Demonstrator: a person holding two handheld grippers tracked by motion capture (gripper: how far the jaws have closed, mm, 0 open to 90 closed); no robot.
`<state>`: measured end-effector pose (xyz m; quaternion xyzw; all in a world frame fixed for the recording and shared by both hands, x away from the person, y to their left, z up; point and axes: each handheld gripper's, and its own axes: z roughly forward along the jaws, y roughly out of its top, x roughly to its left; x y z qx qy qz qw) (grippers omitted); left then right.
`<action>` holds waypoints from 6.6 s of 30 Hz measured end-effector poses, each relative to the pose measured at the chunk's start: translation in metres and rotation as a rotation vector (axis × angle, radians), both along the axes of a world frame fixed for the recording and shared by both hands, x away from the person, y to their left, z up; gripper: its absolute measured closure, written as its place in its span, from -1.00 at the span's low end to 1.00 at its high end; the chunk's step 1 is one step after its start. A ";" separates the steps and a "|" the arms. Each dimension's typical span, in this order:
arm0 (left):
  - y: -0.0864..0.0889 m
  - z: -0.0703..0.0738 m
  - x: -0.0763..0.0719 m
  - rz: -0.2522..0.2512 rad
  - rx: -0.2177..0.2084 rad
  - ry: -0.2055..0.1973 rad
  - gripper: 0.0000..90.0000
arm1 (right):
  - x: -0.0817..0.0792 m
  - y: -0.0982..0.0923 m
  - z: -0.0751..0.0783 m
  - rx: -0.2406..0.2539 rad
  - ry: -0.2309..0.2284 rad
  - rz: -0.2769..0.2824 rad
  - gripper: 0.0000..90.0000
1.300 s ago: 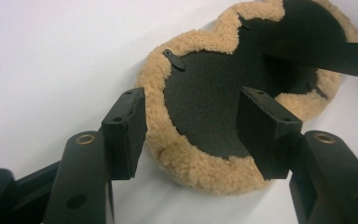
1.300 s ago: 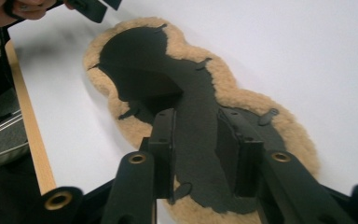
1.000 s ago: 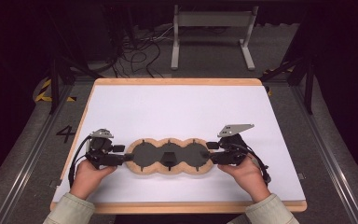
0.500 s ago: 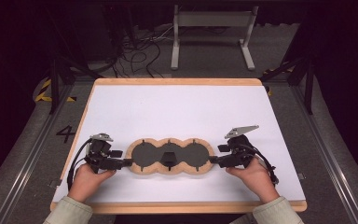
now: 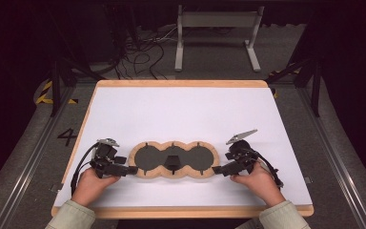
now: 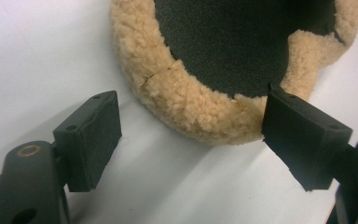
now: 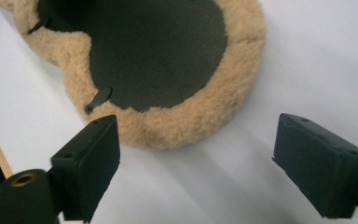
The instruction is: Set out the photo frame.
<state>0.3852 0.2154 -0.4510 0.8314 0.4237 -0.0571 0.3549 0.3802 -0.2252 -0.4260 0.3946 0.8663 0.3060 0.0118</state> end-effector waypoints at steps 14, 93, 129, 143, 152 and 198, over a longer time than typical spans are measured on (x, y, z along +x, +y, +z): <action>-0.010 -0.001 -0.001 -0.036 -0.009 -0.006 -0.63 | 0.003 0.018 -0.013 -0.011 0.052 0.072 -0.91; -0.010 0.029 -0.015 0.110 -0.013 -0.301 0.55 | -0.020 -0.006 0.026 0.095 -0.319 -0.200 0.65; -0.007 0.036 -0.046 -0.021 0.068 -0.313 0.56 | -0.063 -0.015 0.031 0.054 -0.300 -0.008 0.60; -0.003 0.042 -0.055 -0.021 0.055 -0.342 0.57 | -0.064 -0.019 0.036 0.045 -0.303 -0.009 0.55; -0.009 0.049 -0.066 -0.116 0.067 -0.345 0.93 | -0.064 -0.026 0.039 0.034 -0.324 -0.025 0.63; -0.038 0.020 -0.045 -0.093 0.171 -0.370 1.00 | -0.040 -0.015 0.019 -0.053 -0.270 -0.042 1.00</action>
